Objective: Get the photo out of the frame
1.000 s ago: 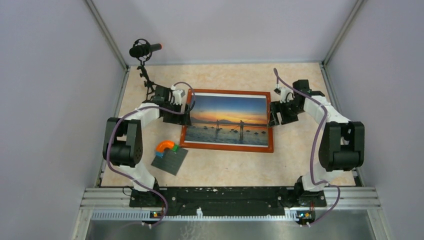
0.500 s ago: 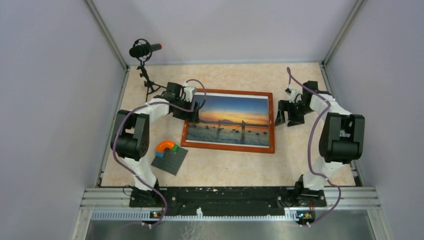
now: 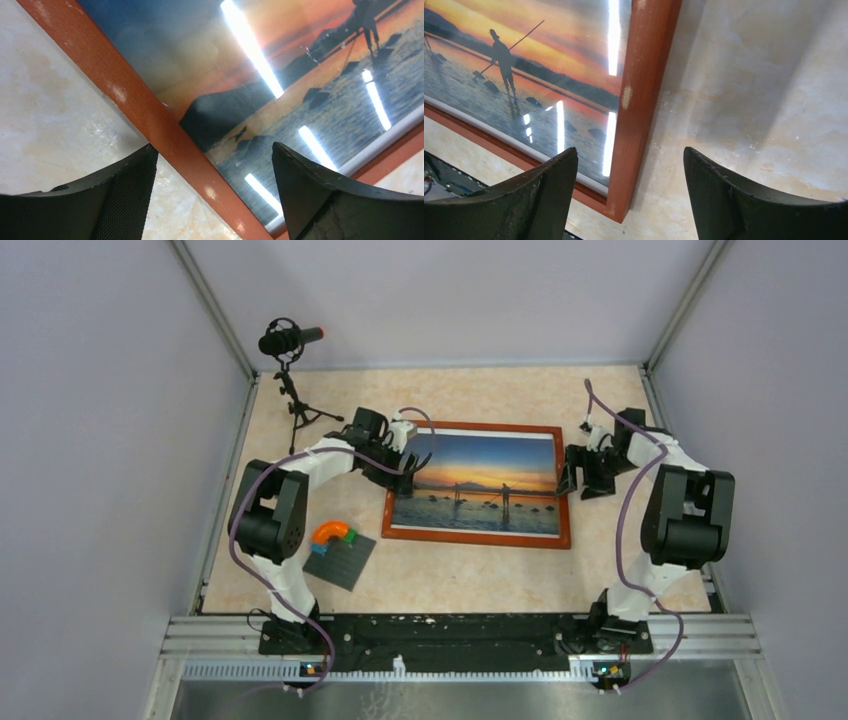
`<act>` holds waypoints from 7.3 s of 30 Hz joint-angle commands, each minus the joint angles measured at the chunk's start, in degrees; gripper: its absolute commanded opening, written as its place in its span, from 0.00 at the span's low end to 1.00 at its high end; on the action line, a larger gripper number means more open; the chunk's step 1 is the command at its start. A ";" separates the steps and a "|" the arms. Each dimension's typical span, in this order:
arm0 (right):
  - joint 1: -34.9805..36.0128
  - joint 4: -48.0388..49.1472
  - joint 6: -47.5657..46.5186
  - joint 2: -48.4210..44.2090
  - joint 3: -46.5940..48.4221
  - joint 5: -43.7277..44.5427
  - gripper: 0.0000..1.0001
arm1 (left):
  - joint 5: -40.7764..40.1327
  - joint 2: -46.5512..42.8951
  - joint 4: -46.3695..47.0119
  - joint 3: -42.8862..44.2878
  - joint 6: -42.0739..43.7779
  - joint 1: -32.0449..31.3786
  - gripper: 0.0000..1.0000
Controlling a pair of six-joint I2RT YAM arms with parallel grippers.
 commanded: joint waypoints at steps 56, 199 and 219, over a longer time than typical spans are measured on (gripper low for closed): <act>-14.55 -14.80 -15.03 3.39 -0.94 -25.83 0.88 | -14.65 16.40 -23.24 37.50 24.79 -45.16 0.00; 57.56 38.35 -47.24 -38.61 -23.45 55.99 0.16 | 21.49 -14.37 -11.71 14.45 -14.02 13.99 0.99; 61.90 63.33 -44.40 -20.92 -41.99 50.95 0.53 | 19.25 -13.17 -12.92 12.29 -11.56 14.56 0.99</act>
